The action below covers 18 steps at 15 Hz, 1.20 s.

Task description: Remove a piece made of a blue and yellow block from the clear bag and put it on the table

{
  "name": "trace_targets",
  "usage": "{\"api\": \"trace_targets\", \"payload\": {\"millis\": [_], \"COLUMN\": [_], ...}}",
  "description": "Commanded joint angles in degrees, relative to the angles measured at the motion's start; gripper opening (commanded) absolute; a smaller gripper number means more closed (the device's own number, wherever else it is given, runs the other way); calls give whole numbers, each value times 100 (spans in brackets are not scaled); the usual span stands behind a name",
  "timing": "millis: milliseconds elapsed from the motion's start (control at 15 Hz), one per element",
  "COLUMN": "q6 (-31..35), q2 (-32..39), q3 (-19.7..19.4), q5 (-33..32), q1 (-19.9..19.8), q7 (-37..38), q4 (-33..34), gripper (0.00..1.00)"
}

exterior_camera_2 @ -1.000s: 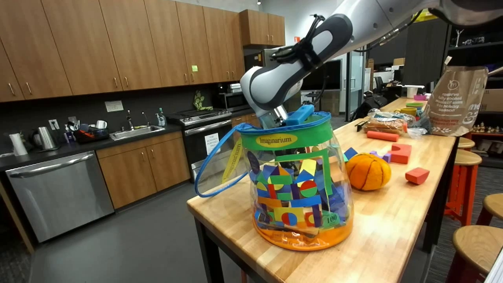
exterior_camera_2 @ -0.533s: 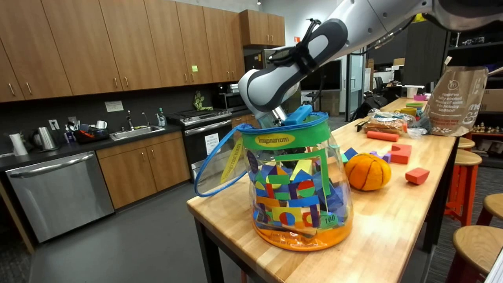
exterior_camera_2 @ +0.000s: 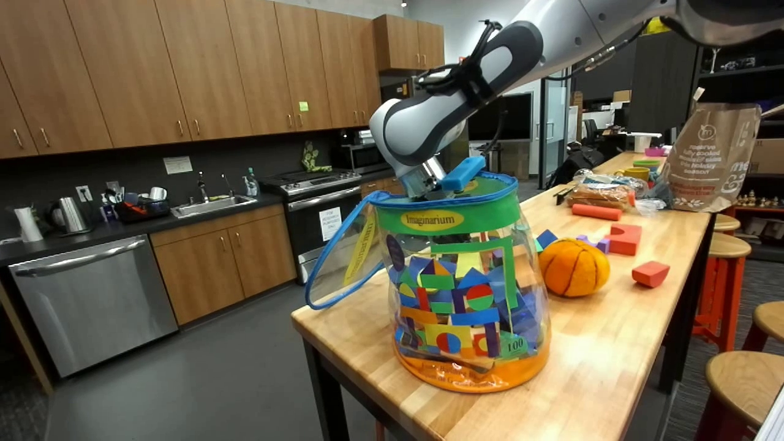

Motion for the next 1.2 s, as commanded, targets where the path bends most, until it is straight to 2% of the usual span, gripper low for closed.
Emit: {"api": "trace_targets", "payload": {"millis": [0,533,600,667,733,933,1133], "q6": [143,527,557,580,407,459,489], "q2": [-555,-1645,-1725,-1805,-1519,-1657,-1663], "q3": [-4,23,26,27,45,48,47], "q5": [-53,-40,-39,-34,-2,-1,-1], "q1": [-5,-61,-66,-71,-56,-67,-73], "q7": [21,5,5,4,3,2,2], "q4": [-274,-592,-632,-690,-387,-510,-549], "gripper": [0,0,25,26,6,26,26]}}
